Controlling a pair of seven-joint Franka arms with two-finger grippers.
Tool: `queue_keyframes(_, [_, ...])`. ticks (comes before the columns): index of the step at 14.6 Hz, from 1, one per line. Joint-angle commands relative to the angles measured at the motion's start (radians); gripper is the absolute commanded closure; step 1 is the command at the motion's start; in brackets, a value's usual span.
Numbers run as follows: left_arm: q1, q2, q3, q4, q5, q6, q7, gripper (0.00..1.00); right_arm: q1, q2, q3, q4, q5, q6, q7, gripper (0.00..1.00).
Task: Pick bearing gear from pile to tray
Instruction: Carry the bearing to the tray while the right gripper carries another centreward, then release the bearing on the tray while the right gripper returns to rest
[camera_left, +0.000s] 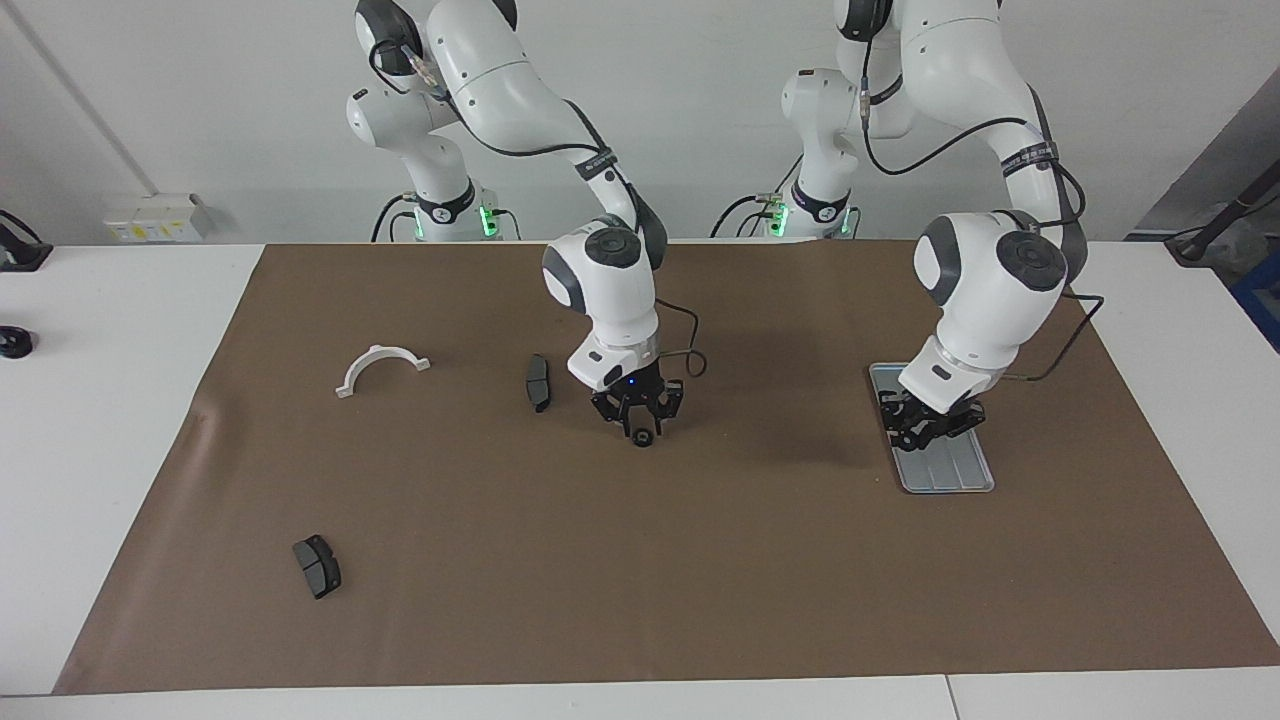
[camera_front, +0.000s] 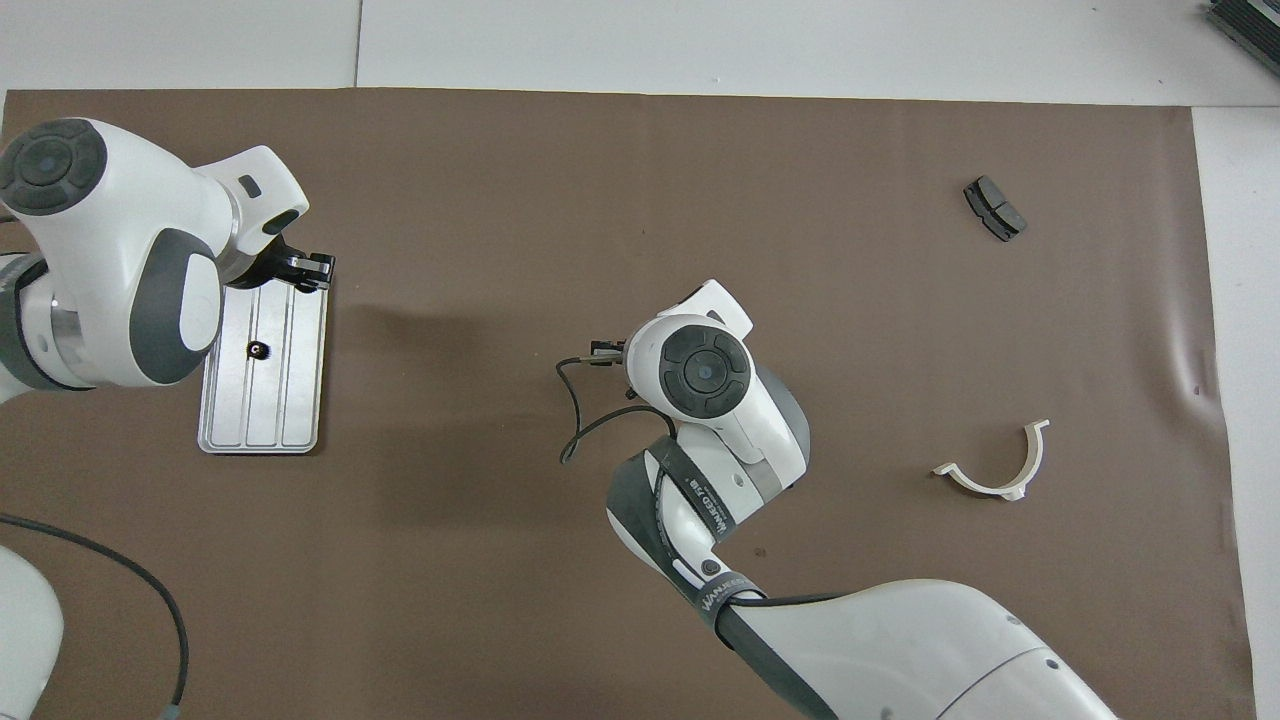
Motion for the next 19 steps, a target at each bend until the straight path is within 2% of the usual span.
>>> queue_keyframes(1, [0.009, -0.076, -0.012, -0.161, -0.009, 0.114, 0.019, 1.00, -0.043, -0.030, -0.002, 0.012, -0.026, -0.009, -0.002, 0.00])
queue_keyframes(3, [0.010, -0.093, -0.010, -0.245, -0.009, 0.252, 0.025, 1.00, -0.106, -0.086, -0.002, 0.004, -0.038, -0.042, -0.057, 0.00])
queue_keyframes(4, [0.013, -0.093, -0.009, -0.259, -0.009, 0.274, 0.031, 1.00, -0.145, -0.107, 0.000, 0.006, -0.038, -0.074, -0.103, 0.00])
queue_keyframes(7, [0.070, -0.048, -0.012, -0.247, -0.009, 0.314, 0.062, 1.00, -0.245, -0.181, 0.001, 0.006, -0.038, -0.174, -0.230, 0.00])
queue_keyframes(10, [0.081, -0.018, -0.012, -0.249, -0.011, 0.368, 0.079, 1.00, -0.325, -0.234, 0.001, 0.009, -0.037, -0.286, -0.302, 0.00])
queue_keyframes(16, [0.078, -0.014, -0.012, -0.258, -0.012, 0.371, 0.079, 1.00, -0.515, -0.399, 0.003, 0.015, -0.018, -0.506, -0.479, 0.00])
queue_keyframes(18, [0.076, -0.012, -0.012, -0.252, -0.012, 0.375, 0.074, 0.00, -0.586, -0.454, 0.012, 0.032, -0.018, -0.579, -0.574, 0.00])
queue_keyframes(19, [0.078, -0.012, -0.012, -0.246, -0.012, 0.374, 0.076, 0.00, -0.597, -0.466, 0.011, 0.061, -0.017, -0.637, -0.606, 0.00])
